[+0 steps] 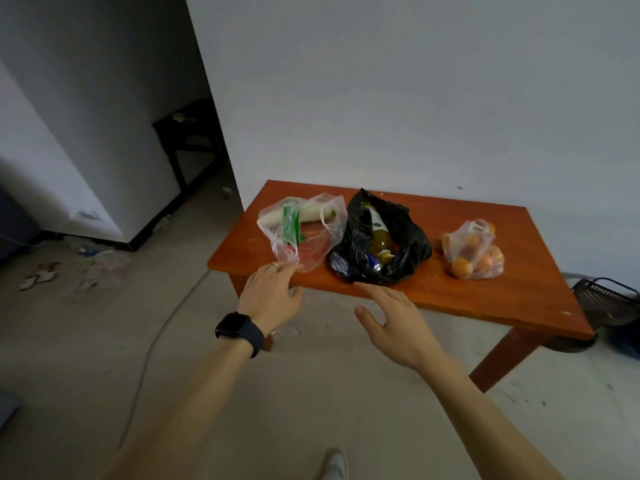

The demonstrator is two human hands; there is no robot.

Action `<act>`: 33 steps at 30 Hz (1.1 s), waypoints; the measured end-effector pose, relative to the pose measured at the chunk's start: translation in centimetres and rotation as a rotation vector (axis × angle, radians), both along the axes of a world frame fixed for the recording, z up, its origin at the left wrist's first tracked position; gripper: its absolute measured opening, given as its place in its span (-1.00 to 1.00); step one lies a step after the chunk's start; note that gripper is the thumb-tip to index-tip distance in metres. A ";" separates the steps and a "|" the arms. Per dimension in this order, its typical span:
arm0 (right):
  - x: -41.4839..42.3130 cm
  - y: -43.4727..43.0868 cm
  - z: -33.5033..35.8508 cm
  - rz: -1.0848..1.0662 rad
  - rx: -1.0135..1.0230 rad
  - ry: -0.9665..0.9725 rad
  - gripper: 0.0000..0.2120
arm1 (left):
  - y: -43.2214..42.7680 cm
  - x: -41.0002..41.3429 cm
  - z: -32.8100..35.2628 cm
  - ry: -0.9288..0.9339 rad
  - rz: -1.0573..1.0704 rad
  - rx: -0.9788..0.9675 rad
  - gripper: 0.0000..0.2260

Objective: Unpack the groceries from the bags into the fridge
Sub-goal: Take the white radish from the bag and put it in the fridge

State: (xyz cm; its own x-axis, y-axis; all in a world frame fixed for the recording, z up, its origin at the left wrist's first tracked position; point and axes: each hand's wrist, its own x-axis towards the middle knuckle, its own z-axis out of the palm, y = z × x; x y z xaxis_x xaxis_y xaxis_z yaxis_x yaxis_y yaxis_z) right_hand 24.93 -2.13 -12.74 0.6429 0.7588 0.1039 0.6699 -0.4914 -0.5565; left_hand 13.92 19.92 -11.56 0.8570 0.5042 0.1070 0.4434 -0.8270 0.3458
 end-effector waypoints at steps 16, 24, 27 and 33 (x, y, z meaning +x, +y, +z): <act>15.7 18.6 -5.7 0.072 -0.050 0.106 -0.67 | 15.9 16.5 -6.3 0.267 -0.151 -0.026 -0.55; 23.6 29.7 -8.7 -0.043 -0.052 0.327 -0.66 | 23.1 28.8 -10.9 0.521 -0.537 0.041 -0.69; 27.9 34.8 -10.2 -0.077 -0.150 0.415 -0.70 | 26.9 32.3 -12.1 0.659 -0.658 0.158 -0.72; 35.9 41.7 -12.8 -0.197 -0.448 0.381 -0.38 | 36.8 36.7 -13.6 0.677 -0.549 0.249 -0.51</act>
